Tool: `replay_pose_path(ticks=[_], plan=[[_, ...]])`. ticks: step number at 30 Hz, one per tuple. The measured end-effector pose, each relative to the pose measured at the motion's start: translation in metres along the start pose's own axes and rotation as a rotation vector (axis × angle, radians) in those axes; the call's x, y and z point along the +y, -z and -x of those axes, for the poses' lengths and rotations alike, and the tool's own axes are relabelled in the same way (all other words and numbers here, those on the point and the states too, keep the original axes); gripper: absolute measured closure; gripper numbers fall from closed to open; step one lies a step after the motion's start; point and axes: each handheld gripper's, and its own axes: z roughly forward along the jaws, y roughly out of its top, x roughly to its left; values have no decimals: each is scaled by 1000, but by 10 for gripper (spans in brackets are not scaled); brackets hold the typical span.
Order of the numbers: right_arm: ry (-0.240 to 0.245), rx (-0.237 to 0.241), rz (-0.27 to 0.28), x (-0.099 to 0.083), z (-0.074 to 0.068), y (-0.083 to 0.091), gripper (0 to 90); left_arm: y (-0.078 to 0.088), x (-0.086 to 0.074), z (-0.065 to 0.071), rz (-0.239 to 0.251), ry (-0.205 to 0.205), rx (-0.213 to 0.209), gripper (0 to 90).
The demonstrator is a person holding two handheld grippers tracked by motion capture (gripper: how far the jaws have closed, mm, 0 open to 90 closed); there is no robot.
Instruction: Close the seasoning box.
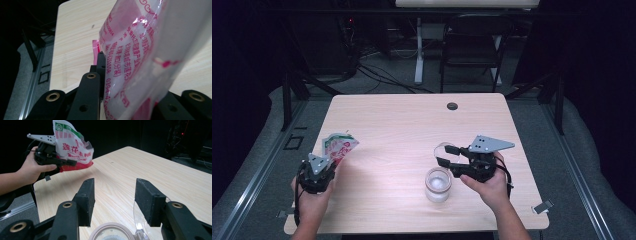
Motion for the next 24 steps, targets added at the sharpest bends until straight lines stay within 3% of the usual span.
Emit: replay_pose_path(ticks=[3, 11, 15, 24], plan=[[1, 1, 4, 0, -1, 0, 502, -2, -6, -7, -15, 18, 37, 791], [1, -10, 1, 0, 0, 2, 502, -10, -18, -23, -83, 100, 79, 791], [-1, -11, 2, 0, 1, 2, 502, -17, -23, -26, -119, 113, 79, 789], [2, -14, 2, 0, 1, 2, 495, -20, -24, -23, -126, 105, 79, 779]])
